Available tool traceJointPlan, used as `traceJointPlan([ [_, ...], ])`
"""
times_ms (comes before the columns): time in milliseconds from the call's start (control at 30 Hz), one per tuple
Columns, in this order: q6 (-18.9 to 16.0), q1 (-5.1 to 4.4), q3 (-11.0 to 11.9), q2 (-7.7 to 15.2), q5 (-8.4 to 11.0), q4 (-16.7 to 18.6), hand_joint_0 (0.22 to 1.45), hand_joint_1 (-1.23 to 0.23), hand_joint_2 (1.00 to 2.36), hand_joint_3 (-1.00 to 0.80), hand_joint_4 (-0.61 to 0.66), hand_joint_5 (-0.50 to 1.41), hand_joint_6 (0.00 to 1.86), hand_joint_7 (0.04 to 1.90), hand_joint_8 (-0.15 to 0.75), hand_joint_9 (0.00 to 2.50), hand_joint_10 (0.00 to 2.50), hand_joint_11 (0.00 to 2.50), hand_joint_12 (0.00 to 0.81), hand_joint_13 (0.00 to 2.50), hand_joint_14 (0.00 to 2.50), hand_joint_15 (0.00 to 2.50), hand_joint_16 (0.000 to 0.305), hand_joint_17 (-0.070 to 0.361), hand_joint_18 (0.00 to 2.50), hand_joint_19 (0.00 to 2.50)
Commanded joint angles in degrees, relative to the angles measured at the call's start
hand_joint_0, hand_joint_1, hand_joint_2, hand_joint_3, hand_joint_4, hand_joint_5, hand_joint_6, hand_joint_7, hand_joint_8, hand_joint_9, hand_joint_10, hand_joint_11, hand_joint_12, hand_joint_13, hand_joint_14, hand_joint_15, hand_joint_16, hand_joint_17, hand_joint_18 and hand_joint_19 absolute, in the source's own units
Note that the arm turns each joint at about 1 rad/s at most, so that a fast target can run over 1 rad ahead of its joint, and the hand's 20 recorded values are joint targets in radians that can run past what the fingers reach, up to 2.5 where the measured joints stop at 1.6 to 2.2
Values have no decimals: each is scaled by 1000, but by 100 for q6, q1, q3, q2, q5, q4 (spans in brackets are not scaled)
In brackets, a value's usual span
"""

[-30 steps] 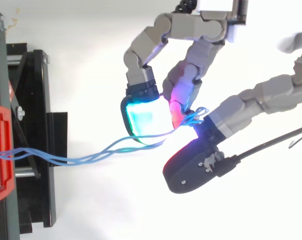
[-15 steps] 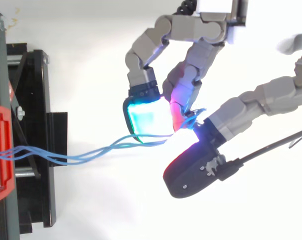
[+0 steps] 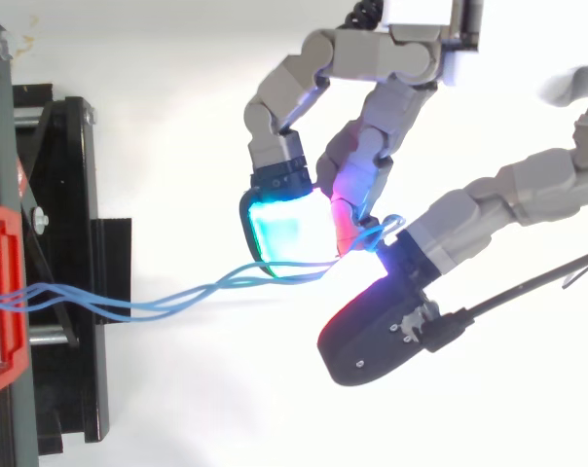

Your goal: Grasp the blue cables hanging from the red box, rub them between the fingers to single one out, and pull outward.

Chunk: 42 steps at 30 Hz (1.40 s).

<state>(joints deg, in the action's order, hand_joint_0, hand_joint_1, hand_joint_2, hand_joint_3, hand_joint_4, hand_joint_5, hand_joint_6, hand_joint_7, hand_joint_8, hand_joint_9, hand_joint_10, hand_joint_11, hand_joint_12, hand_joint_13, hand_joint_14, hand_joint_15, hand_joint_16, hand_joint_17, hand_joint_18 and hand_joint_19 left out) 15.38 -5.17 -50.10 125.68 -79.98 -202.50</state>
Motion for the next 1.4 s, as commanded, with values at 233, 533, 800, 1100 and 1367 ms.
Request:
traceJointPlan([
  [233,0,-1,0,0,0,0,493,-785,1000,-500,77,-149,850,1035,244,1213,22,766,353,833,27,631,51,114,699,681],
  [533,-9,7,0,0,0,0,477,-774,1000,-500,84,-144,815,986,254,1213,23,764,358,834,27,632,52,117,695,685],
  [800,-9,-1,0,0,0,0,527,-740,1000,-500,58,-137,801,1023,244,1229,23,774,342,845,29,635,49,109,682,700],
  [1100,-9,-1,0,0,0,0,614,-798,1017,-243,23,-140,856,1134,237,1248,24,794,331,859,29,638,45,102,705,694],
  [1367,-132,-1,9,0,0,-61,740,-928,1021,-220,-161,-164,919,1216,222,1193,26,800,325,856,29,615,45,100,728,634],
])
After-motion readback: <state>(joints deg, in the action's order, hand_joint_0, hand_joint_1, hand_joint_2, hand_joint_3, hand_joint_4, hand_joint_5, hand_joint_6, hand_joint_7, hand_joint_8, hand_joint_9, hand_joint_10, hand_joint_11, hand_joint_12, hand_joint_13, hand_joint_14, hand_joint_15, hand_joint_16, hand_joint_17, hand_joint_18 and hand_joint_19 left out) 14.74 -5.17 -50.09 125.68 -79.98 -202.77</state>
